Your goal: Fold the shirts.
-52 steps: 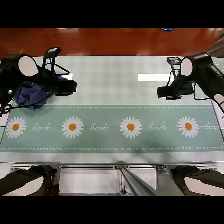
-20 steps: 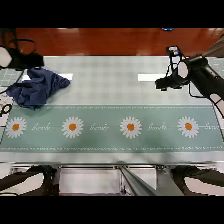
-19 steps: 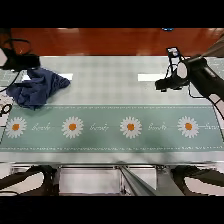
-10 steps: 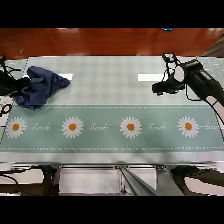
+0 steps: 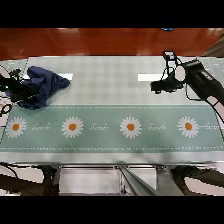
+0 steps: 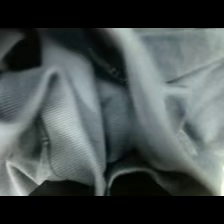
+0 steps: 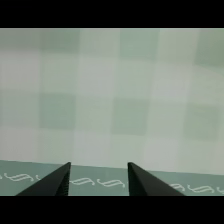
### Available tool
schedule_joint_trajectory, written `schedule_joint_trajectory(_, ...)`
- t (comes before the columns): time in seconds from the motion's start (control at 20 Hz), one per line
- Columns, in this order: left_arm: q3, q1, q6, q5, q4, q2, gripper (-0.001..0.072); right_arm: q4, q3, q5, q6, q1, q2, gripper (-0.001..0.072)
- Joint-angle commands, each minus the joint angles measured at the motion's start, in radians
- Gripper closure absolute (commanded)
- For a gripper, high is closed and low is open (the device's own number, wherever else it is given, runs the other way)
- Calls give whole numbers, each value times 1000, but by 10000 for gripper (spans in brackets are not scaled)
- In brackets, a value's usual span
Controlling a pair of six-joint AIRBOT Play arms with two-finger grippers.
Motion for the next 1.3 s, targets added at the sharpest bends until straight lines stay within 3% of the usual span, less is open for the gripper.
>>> schedule_joint_trajectory(0.0, 14, -13, 33, -17, -13, 37, 686, -15, 0, 0, 1, -3, 60, 305)
schedule_joint_trajectory(0.3, 93, -82, 41, 96, -173, 380, 687, -89, 0, 112, 2, -2, 373, 305)
schedule_joint_trajectory(0.55, 264, -156, 91, 100, -331, 587, 687, -111, 0, 182, 2, -2, 640, 306)
schedule_joint_trajectory(0.9, 678, -412, 76, 105, -342, 598, 687, -115, 0, 262, -18, -2, 816, 310)
schedule_joint_trajectory(1.05, 710, -533, 75, 212, -343, 600, 687, -45, 0, 277, -62, -2, 833, 310)
schedule_joint_trajectory(1.25, 709, -715, 57, 242, -343, 575, 687, 21, 0, 310, -63, -2, 836, 310)
